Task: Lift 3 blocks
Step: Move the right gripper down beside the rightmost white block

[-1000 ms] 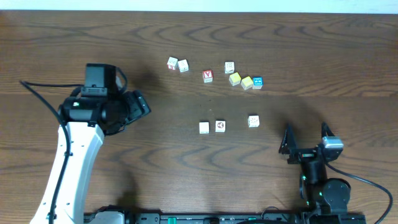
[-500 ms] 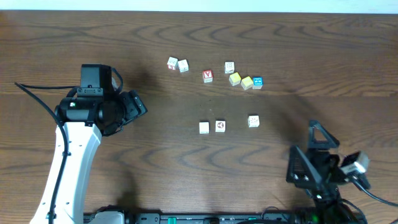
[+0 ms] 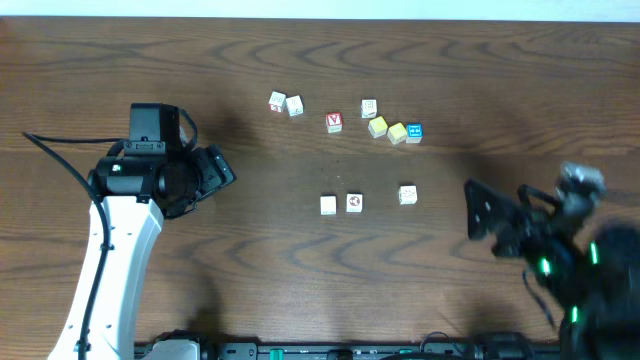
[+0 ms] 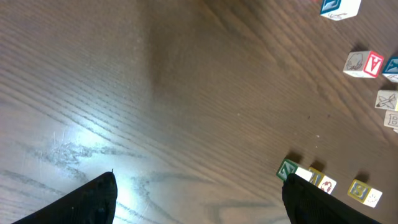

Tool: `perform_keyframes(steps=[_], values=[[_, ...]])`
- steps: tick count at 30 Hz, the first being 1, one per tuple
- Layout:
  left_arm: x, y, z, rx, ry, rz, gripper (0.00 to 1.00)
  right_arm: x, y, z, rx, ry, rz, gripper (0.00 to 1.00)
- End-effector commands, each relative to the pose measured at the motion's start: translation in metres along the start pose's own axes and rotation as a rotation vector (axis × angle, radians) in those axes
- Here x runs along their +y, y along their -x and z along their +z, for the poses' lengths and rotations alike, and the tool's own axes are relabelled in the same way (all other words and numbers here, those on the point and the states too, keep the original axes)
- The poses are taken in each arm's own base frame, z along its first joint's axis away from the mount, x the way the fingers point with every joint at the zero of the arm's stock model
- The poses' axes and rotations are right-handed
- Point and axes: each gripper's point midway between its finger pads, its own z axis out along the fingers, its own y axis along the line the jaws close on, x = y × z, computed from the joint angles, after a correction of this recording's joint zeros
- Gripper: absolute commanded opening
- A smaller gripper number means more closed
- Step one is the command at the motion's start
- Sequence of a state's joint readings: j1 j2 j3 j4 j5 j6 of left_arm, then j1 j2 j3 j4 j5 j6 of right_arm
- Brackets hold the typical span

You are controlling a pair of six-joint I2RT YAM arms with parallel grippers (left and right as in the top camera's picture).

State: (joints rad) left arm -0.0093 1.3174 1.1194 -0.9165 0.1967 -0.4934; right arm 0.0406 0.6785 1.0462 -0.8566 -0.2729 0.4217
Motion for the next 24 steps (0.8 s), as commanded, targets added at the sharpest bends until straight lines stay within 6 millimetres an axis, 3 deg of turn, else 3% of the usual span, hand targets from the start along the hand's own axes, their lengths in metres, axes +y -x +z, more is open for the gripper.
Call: perform_keyframes(steps=[1, 4, 6, 8, 11, 17, 20, 24], values=[[0.005, 0.000, 0.002, 0.002, 0.019, 0.004, 0.85, -0.007, 0.008, 0.031, 0.135, -0.045, -0.073, 0.99], [0.005, 0.000, 0.002, 0.002, 0.019, 0.004, 0.85, 0.007, 0.006, 0.063, 0.239, 0.059, -0.038, 0.99], [0.005, 0.000, 0.002, 0.002, 0.019, 0.004, 0.85, 0.009, -0.001, 0.086, 0.306, 0.105, -0.014, 0.91], [0.005, 0.000, 0.002, 0.002, 0.019, 0.004, 0.85, -0.003, -0.016, 0.107, 0.383, 0.063, -0.008, 0.87], [0.005, 0.000, 0.002, 0.002, 0.019, 0.004, 0.85, -0.032, -0.048, 0.138, 0.507, -0.110, -0.033, 0.89], [0.005, 0.000, 0.002, 0.002, 0.019, 0.004, 0.85, -0.062, -0.102, 0.193, 0.655, -0.330, -0.149, 0.84], [0.005, 0.000, 0.002, 0.002, 0.019, 0.004, 0.85, -0.077, -0.119, 0.207, 0.686, -0.419, -0.178, 0.82], [0.005, 0.000, 0.002, 0.002, 0.019, 0.004, 0.85, -0.082, -0.140, 0.222, 0.739, -0.436, -0.200, 0.79]])
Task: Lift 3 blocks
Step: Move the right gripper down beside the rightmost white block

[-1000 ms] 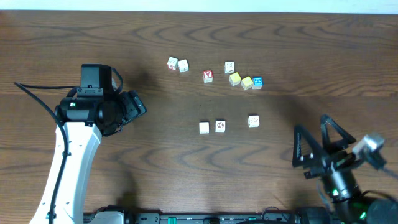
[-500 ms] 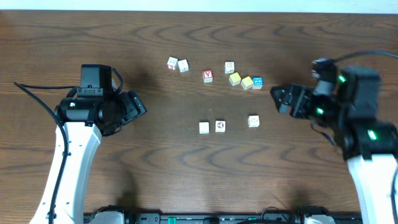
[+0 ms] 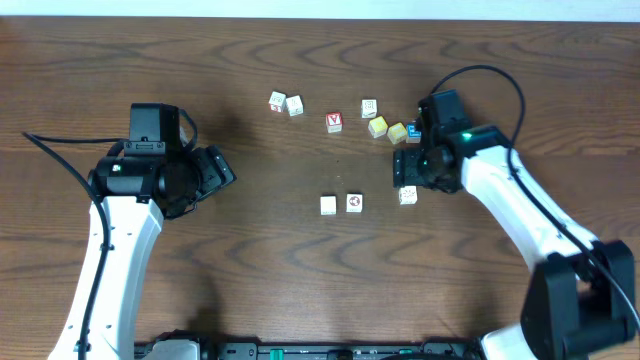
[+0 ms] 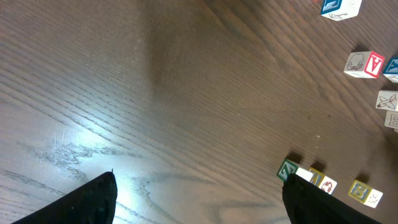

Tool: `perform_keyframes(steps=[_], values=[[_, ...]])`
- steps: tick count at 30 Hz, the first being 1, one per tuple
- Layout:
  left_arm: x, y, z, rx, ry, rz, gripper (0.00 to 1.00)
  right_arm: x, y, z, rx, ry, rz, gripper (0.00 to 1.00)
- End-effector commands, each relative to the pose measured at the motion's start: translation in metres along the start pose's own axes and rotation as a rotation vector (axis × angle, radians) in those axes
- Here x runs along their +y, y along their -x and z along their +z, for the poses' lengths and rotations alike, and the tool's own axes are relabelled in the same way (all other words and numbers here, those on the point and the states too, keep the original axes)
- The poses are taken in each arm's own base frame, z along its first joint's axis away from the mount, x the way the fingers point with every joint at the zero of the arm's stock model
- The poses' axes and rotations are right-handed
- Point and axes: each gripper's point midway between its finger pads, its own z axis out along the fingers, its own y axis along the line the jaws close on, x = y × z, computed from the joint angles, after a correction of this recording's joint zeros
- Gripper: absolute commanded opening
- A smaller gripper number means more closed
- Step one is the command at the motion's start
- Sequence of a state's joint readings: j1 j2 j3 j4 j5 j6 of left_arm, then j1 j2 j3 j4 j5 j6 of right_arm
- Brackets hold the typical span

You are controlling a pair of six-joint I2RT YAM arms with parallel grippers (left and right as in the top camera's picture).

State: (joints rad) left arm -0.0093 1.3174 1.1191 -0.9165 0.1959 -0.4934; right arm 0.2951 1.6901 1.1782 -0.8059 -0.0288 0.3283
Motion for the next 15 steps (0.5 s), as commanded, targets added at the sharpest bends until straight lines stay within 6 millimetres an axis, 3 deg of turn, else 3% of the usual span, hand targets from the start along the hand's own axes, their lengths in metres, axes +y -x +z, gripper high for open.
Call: perform_keyframes(steps=[1, 5, 15], values=[[0.004, 0.000, 0.002, 0.002, 0.018, 0.004, 0.85, -0.004, 0.004, 0.010, -0.006, -0.073, -0.008, 0.77], [0.005, 0.000, 0.002, 0.002, 0.019, 0.004, 0.85, -0.002, -0.007, 0.030, 0.056, -0.088, -0.022, 0.64], [0.005, 0.000, 0.002, 0.002, 0.019, 0.004, 0.85, 0.006, -0.025, 0.059, 0.146, -0.084, -0.048, 0.53]])
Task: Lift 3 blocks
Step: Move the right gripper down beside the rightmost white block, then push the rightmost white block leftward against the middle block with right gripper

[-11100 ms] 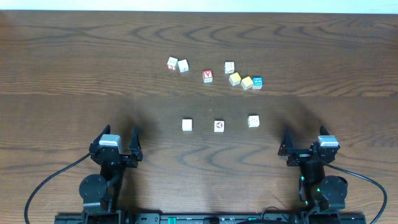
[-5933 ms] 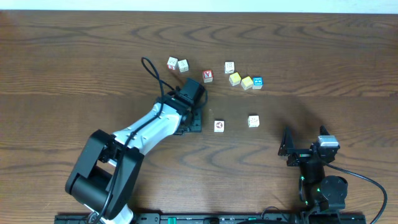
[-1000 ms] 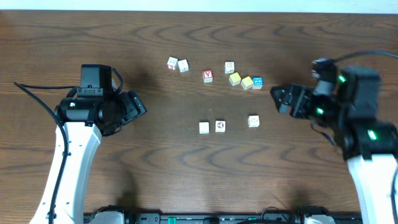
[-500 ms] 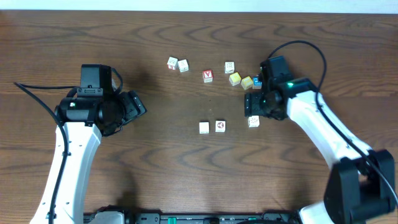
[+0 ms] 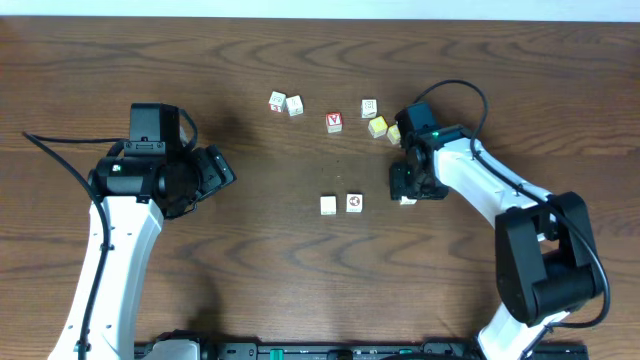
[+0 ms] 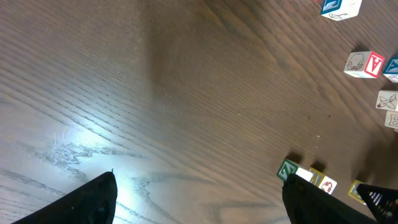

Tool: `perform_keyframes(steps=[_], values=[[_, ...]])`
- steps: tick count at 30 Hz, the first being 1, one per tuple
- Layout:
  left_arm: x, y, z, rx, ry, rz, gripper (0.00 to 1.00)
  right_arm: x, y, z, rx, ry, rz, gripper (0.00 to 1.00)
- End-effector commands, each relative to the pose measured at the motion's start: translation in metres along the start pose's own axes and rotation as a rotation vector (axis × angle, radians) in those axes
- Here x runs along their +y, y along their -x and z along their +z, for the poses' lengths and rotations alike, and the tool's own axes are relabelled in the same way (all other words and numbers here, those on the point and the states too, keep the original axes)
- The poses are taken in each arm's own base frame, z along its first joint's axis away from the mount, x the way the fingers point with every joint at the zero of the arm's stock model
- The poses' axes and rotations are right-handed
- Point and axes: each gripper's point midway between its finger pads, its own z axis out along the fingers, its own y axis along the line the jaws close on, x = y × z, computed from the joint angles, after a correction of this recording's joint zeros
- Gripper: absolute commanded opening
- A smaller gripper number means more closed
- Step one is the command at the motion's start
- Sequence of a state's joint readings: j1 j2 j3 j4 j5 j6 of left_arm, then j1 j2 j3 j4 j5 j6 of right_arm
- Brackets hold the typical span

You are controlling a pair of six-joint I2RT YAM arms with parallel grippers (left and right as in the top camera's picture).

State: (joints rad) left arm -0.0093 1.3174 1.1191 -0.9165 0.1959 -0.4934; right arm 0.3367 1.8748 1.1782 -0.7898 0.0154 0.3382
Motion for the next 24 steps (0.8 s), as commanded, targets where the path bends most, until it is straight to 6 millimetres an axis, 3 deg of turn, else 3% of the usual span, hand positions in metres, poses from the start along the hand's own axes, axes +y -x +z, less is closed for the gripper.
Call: perform_keyframes(steps=[1, 3, 8, 17, 24], values=[[0.005, 0.000, 0.002, 0.002, 0.019, 0.004, 0.85, 0.010, 0.001, 0.003, -0.003, 0.005, -0.021, 0.49], [0.005, 0.000, 0.002, 0.002, 0.019, 0.004, 0.85, 0.011, 0.001, 0.003, -0.001, 0.005, -0.022, 0.41], [0.004, 0.000, 0.002, 0.002, 0.018, 0.004, 0.85, 0.017, -0.003, 0.003, 0.018, 0.044, -0.033, 0.34], [0.005, 0.000, 0.002, 0.002, 0.019, 0.004, 0.85, 0.069, -0.025, -0.008, 0.128, 0.331, -0.062, 0.27], [0.005, 0.000, 0.002, 0.002, 0.019, 0.004, 0.85, 0.081, -0.033, -0.009, 0.147, 0.334, -0.056, 0.25]])
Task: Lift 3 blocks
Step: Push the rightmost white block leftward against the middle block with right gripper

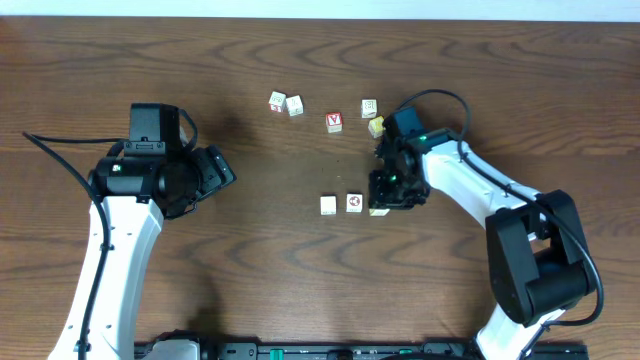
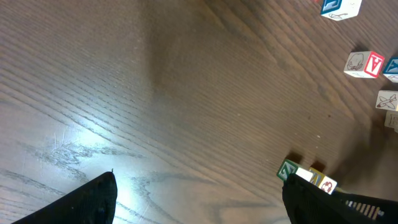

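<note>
Several small picture blocks lie mid-table. A near row holds a white block (image 1: 328, 205) and a red-ring block (image 1: 354, 203). A third, pale block (image 1: 379, 210) peeks out beneath my right gripper (image 1: 386, 194), whose jaws are hidden from the overhead view. In the left wrist view the green-letter block (image 2: 288, 169) and red-ring block (image 2: 324, 184) show past the right finger; the right gripper (image 2: 367, 208) covers the third. My left gripper (image 2: 199, 208) hangs open over bare wood at the far left (image 1: 222, 172), holding nothing.
A back row holds two white blocks (image 1: 277, 101) (image 1: 294, 105), a red V block (image 1: 334, 122), another white one (image 1: 369, 108) and a yellow one (image 1: 376, 126). The right arm (image 1: 470, 180) crosses the table's right half and hides the blocks behind it.
My right gripper has shifted left and slightly nearer, from over the rightmost near block to close beside the red-ring block. The pale block now shows further left beneath it. The left arm is unmoved.
My right arm was first folded at the right edge, away from the blocks. Then it reached over the right end of the back row, then sat over the rightmost near block. Now gripper and block are both further left. The left gripper stayed open and still.
</note>
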Tool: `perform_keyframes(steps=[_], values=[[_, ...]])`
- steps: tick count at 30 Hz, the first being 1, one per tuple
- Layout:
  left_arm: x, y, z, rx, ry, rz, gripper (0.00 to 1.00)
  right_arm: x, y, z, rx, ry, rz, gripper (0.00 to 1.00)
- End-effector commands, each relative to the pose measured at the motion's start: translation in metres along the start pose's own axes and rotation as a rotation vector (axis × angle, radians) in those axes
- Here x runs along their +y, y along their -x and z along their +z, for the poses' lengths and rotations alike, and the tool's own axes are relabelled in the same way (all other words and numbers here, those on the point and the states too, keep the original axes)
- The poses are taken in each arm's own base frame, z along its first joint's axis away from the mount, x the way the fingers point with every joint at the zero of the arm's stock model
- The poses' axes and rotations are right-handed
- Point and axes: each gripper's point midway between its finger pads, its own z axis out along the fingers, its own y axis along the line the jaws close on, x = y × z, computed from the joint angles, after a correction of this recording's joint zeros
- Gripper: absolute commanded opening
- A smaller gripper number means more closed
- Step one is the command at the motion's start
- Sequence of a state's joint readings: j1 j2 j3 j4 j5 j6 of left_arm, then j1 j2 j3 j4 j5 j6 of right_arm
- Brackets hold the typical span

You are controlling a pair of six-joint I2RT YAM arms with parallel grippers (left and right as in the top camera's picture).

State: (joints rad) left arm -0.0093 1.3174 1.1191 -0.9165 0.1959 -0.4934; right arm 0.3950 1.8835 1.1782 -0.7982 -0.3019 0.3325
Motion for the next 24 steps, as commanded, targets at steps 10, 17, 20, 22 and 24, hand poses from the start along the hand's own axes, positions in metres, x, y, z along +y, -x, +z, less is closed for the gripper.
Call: perform_keyframes(steps=[10, 17, 20, 22, 24], values=[[0.005, 0.000, 0.002, 0.002, 0.019, 0.004, 0.85, 0.005, 0.000, 0.005, -0.019, -0.067, 0.031, 0.25], [0.005, 0.000, 0.002, 0.002, 0.019, 0.004, 0.85, 0.008, 0.007, 0.005, -0.048, -0.054, 0.041, 0.30], [0.004, 0.000, 0.002, 0.002, 0.018, 0.004, 0.86, 0.009, 0.010, 0.005, -0.058, -0.049, 0.047, 0.31], [0.004, 0.000, 0.002, 0.002, 0.018, 0.004, 0.86, 0.010, 0.011, 0.005, -0.062, -0.048, 0.048, 0.35], [0.004, 0.000, 0.002, 0.002, 0.018, 0.004, 0.86, 0.010, 0.011, 0.005, -0.062, -0.047, 0.048, 0.36]])
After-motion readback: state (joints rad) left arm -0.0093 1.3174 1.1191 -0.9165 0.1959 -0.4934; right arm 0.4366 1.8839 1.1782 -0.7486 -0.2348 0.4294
